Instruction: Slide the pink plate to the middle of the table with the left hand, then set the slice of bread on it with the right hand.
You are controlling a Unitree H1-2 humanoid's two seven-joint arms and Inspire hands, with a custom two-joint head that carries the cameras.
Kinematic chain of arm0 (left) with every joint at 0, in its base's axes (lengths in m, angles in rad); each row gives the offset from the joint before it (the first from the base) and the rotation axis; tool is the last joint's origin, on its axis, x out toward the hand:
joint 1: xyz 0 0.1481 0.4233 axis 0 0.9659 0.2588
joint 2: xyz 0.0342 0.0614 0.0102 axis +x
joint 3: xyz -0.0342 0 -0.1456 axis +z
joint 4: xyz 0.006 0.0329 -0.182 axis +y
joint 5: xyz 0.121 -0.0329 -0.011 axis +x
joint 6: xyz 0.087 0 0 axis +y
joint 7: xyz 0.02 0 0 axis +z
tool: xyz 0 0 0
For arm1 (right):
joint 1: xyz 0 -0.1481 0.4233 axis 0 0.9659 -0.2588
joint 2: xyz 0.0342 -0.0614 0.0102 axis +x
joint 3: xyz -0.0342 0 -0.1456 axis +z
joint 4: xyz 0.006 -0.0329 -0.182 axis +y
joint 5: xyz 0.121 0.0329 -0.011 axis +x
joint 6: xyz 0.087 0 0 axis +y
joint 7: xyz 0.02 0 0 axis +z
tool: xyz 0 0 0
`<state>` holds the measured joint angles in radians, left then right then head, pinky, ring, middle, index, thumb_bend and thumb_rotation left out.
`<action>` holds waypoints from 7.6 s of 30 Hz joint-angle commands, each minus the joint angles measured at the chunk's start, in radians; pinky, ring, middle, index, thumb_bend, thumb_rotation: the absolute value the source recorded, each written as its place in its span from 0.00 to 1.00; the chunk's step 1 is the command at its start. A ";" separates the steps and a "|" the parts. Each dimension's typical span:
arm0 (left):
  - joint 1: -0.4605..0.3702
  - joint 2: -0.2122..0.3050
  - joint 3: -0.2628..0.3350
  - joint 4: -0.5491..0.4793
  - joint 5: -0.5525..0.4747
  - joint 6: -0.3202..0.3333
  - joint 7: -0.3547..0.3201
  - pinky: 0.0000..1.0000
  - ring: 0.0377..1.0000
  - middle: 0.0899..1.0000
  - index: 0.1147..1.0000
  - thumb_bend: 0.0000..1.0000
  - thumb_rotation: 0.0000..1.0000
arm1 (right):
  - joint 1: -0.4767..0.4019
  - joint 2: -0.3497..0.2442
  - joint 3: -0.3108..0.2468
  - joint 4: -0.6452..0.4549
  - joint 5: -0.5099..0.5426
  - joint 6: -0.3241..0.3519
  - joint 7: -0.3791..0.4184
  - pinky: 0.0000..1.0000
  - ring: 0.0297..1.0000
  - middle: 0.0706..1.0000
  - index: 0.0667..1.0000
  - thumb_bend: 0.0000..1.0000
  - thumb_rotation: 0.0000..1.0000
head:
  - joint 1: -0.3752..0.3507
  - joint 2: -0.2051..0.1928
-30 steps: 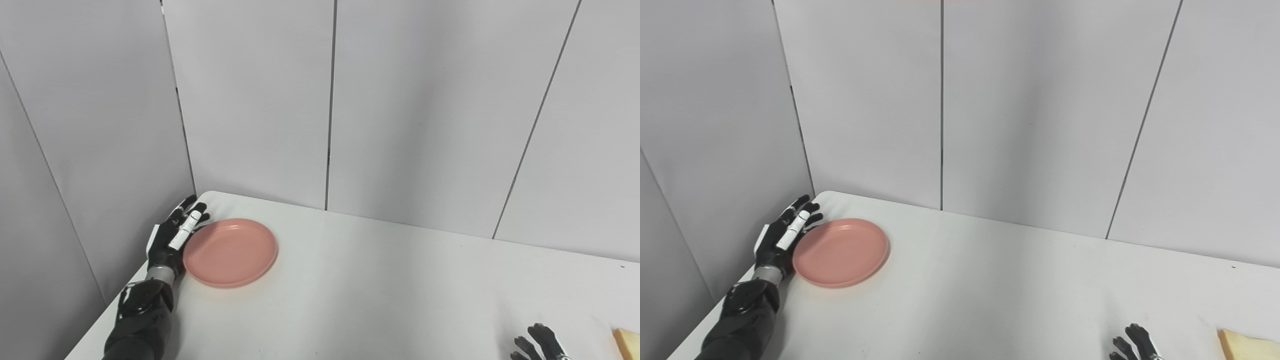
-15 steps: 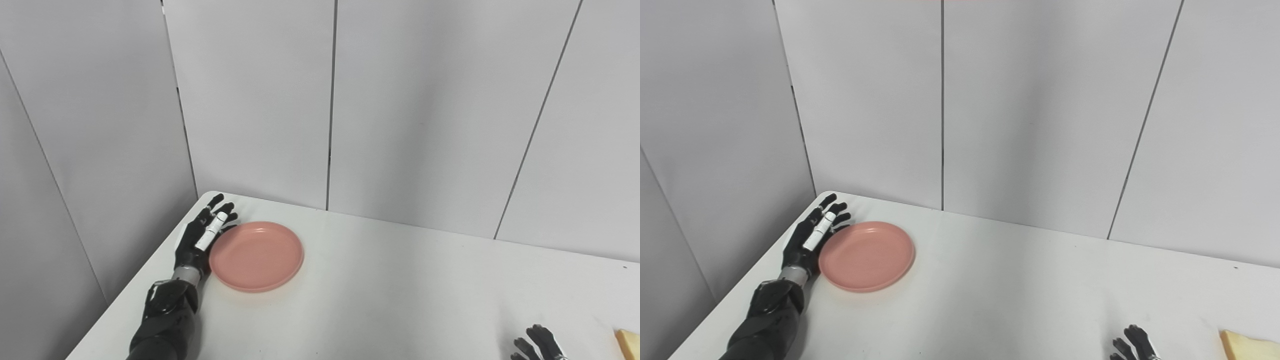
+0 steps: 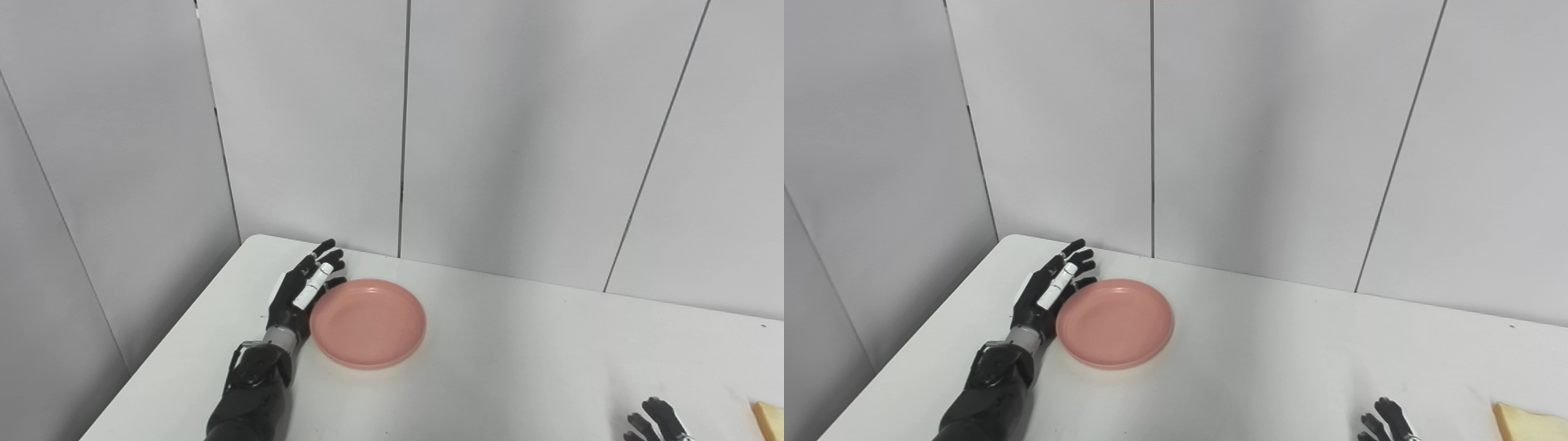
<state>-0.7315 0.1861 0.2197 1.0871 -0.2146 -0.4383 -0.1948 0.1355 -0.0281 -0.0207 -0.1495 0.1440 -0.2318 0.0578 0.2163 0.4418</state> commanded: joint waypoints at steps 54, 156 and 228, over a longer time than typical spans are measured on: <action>0.236 -0.326 -0.051 -0.168 -0.037 0.098 -0.003 0.81 0.86 0.84 0.82 0.86 0.62 | 0.071 0.129 0.168 0.011 -0.232 0.065 -0.131 0.84 0.84 0.90 0.87 0.69 1.00 | -0.472 0.108; 0.157 -0.273 -0.038 -0.021 -0.078 0.011 -0.053 0.83 0.86 0.84 0.88 0.81 0.63 | -0.629 -0.968 0.220 0.281 -0.845 0.252 0.702 0.79 0.96 1.00 1.00 1.00 0.21 | -0.588 0.042; 0.182 -0.275 -0.047 -0.056 -0.073 0.037 -0.042 0.80 0.85 0.83 0.86 0.81 0.61 | -0.733 -0.983 0.297 0.418 -0.955 0.263 0.656 0.97 1.00 0.99 0.90 1.00 0.26 | -0.583 0.058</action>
<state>-0.6779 -0.0776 0.1722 0.9547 -0.2841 -0.4094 -0.2250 -0.5450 -0.9757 0.2869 0.2711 -0.7945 0.0031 0.7250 -0.3682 0.5001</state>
